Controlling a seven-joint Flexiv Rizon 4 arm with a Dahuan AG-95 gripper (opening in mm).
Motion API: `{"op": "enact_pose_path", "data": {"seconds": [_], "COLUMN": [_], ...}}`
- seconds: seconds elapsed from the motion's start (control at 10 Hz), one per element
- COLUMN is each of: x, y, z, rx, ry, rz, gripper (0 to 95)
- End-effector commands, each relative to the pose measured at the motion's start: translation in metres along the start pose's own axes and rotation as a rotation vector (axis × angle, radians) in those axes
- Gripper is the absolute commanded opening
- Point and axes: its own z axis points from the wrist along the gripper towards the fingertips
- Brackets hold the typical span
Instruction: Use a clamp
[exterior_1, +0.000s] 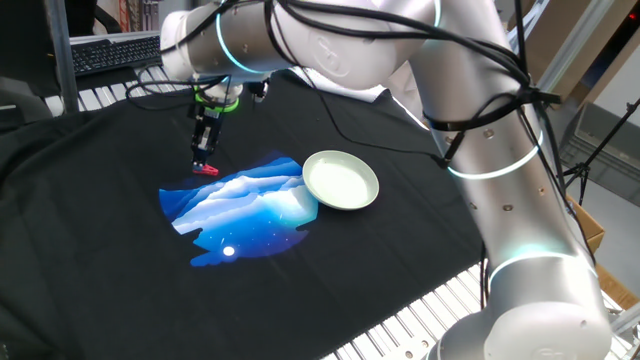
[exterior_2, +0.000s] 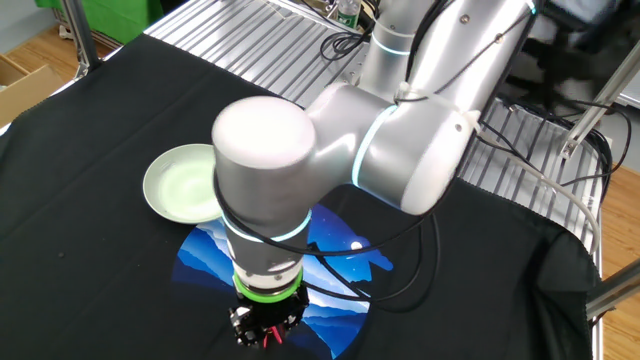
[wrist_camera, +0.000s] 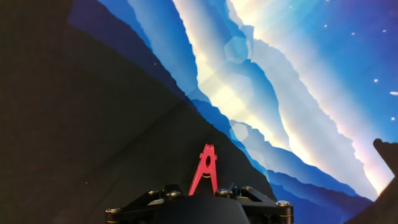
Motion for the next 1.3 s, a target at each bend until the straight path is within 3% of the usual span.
{"op": "enact_pose_path", "data": {"seconds": [0.1,1.0,1.1,1.3], "x": [0.000,-0.001,-0.001,-0.001], "y": [-0.001,-0.002,-0.002,-0.002], "z": [0.000,0.008,0.010,0.011], "rx": [-0.006,-0.038,-0.039,-0.035], "ry": [-0.013,-0.090,-0.096,-0.104], "rz": [0.003,0.036,0.039,0.050], "gripper": [38.0,38.0,19.0,19.0]}}
